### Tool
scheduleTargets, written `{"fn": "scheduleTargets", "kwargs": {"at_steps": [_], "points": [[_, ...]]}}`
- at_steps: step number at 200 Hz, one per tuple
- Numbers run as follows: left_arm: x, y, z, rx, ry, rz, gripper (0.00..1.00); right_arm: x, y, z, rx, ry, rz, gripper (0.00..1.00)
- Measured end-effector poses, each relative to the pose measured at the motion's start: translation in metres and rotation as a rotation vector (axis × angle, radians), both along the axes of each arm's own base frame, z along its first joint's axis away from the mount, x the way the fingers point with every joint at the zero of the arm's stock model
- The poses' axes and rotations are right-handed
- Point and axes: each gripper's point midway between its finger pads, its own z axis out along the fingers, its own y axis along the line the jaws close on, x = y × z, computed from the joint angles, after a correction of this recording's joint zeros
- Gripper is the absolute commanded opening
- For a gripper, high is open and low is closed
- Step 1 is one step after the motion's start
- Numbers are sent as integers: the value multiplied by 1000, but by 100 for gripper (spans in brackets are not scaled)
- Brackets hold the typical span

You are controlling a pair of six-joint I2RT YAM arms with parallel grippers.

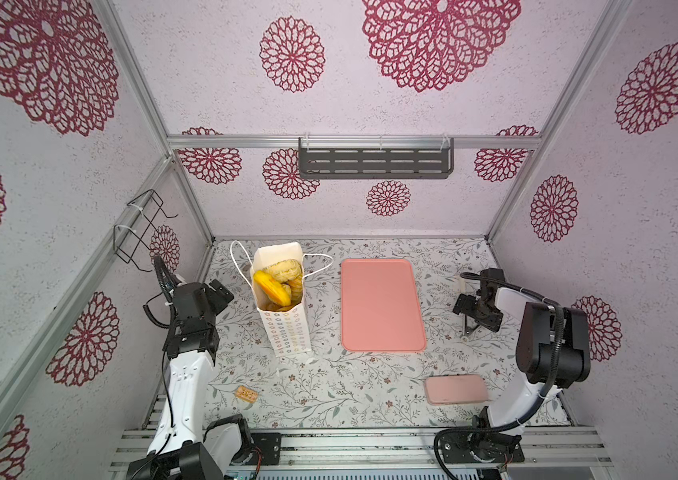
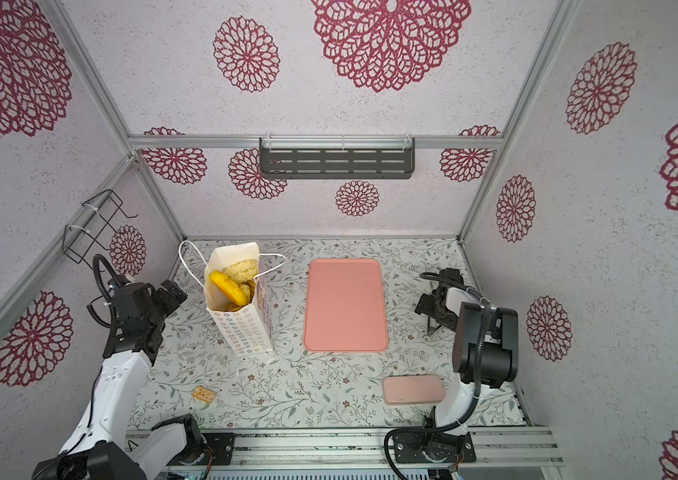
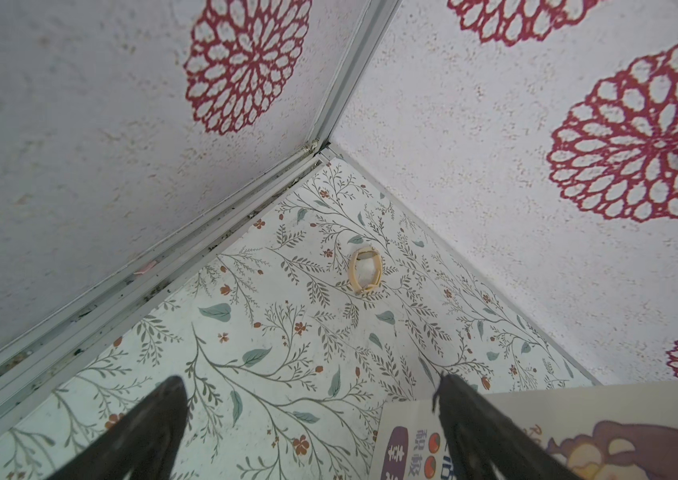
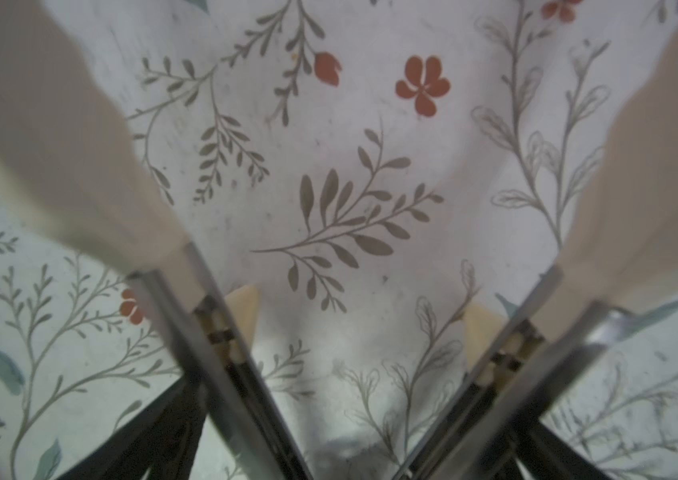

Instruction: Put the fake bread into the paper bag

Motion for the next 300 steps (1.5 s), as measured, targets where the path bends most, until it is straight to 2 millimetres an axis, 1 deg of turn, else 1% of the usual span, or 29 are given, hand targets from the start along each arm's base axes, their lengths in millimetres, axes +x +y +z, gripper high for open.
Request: {"fn": "scheduleTargets", "kwargs": {"at_steps": [14, 33, 55, 68, 71, 80, 98, 109, 119, 132, 141, 156, 167, 173, 187, 206, 215, 228, 244, 259, 274, 286, 300], "points": [[-2, 3, 1, 26, -6, 9, 97, 0, 0, 11, -3, -29, -2, 99], [-6, 6, 0, 64, -3, 17, 97, 4, 0, 35, -14, -101, -3, 99], [-9, 9, -3, 110, 1, 22, 97, 11, -1, 77, -34, -235, -9, 99], [-10, 11, -5, 138, 1, 25, 97, 10, -2, 102, -63, -321, -22, 99], [-10, 11, -5, 145, 2, 26, 97, 9, -3, 111, -79, -350, -29, 99], [-10, 12, -7, 163, 4, 30, 97, 5, -5, 128, -113, -421, -42, 99], [-10, 16, -11, 191, 15, 46, 97, -8, -1, 166, -178, -622, -39, 99], [-6, 19, -14, 202, 22, 57, 97, -18, -1, 179, -213, -712, -46, 99], [-2, 21, -19, 210, 33, 61, 97, -28, -10, 187, -260, -796, -115, 99], [5, 23, -27, 217, 50, 64, 97, -44, -26, 182, -308, -851, -216, 99], [10, 23, -34, 218, 57, 58, 97, -54, -33, 172, -337, -877, -247, 99], [21, 20, -48, 221, 73, 39, 97, -69, -40, 145, -379, -881, -268, 98], [29, 15, -60, 231, 90, 23, 97, -73, -41, 126, -411, -839, -255, 98], [33, 12, -67, 239, 102, 12, 97, -72, -40, 117, -437, -812, -238, 98], [43, 1, -85, 270, 135, -18, 97, -65, -33, 105, -479, -790, -187, 98], [50, -19, -104, 343, 170, -72, 97, -56, -15, 90, -527, -782, -83, 99], [51, -27, -109, 374, 180, -95, 97, -52, -7, 82, -541, -771, -42, 99], [53, -36, -109, 417, 149, -118, 97, -46, 3, 73, -555, -771, 8, 99], [51, -34, -110, 442, 94, -104, 97, -38, 14, 69, -562, -790, 62, 99], [42, -28, -118, 455, 73, -84, 97, -30, 25, 67, -566, -822, 115, 99], [39, -27, -127, 464, 96, -85, 97, -28, 32, 65, -547, -840, 151, 99], [42, -26, -122, 467, 81, -80, 97, -27, 30, 68, -552, -872, 143, 99], [48, -24, -112, 468, 45, -71, 97, -26, 29, 63, -553, -863, 150, 99]]}}
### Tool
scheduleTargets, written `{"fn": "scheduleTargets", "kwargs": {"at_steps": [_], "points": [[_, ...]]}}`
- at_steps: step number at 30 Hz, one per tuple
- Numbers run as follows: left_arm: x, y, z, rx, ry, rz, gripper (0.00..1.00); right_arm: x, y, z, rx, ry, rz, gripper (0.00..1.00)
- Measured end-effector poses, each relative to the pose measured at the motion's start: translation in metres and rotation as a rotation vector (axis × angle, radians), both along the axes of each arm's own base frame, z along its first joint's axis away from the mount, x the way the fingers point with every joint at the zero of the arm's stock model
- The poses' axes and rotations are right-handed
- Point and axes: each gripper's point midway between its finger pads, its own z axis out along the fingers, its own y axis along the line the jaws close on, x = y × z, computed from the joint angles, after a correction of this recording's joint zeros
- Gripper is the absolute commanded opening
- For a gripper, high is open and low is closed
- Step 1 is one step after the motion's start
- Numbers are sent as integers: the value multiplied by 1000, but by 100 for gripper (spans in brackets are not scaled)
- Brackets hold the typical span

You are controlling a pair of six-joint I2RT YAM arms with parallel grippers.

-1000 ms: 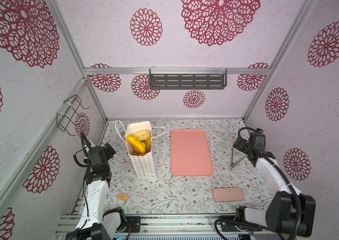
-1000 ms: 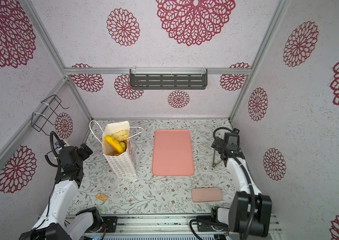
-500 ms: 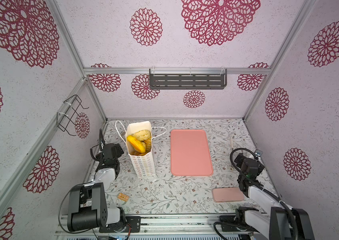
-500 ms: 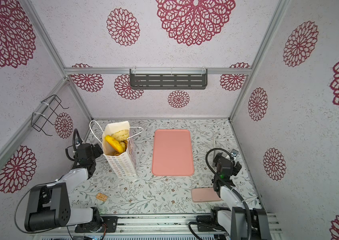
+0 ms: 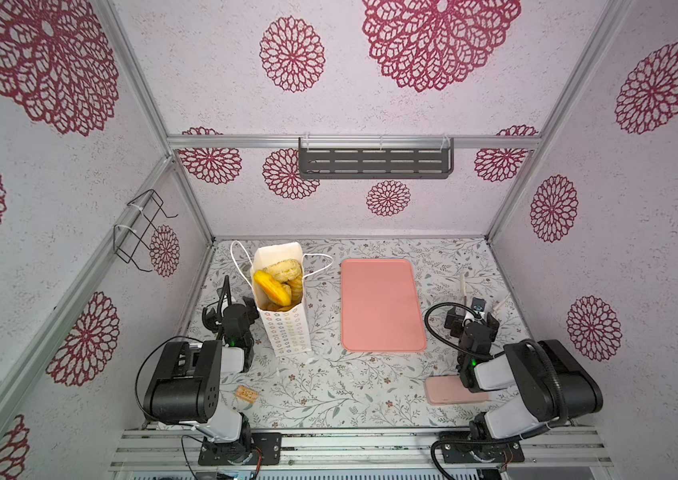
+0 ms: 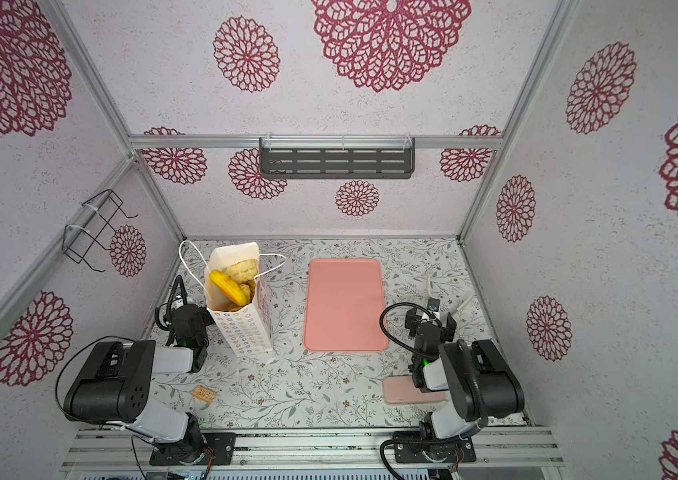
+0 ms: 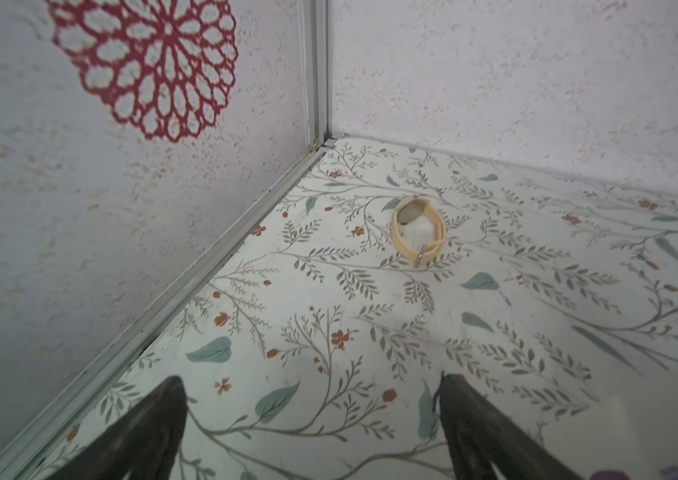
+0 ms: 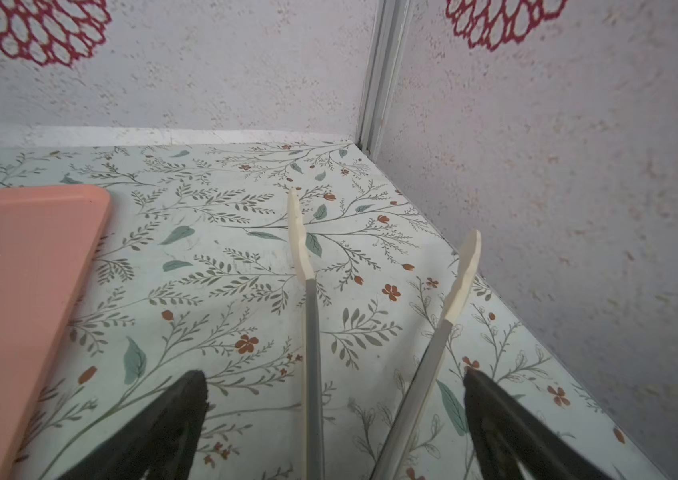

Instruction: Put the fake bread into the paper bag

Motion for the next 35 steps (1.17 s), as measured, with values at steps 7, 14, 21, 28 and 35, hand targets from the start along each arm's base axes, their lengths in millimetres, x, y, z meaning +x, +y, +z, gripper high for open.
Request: {"fn": "scheduleTargets", "kwargs": {"at_steps": [7, 14, 21, 28, 35], "points": [[6, 10, 8, -19, -31, -1, 97, 16, -13, 8, 39, -18, 1, 99], [7, 9, 8, -25, -33, -12, 97, 15, -4, 4, 42, -4, 31, 99], [7, 8, 8, -26, -33, -14, 97, 15, -5, 5, 44, -7, 28, 99], [7, 8, 8, -26, -34, -14, 97, 16, -1, 4, 43, -5, 44, 99], [7, 8, 8, -27, -33, -15, 97, 18, -7, 0, 60, 15, 50, 99]]}}
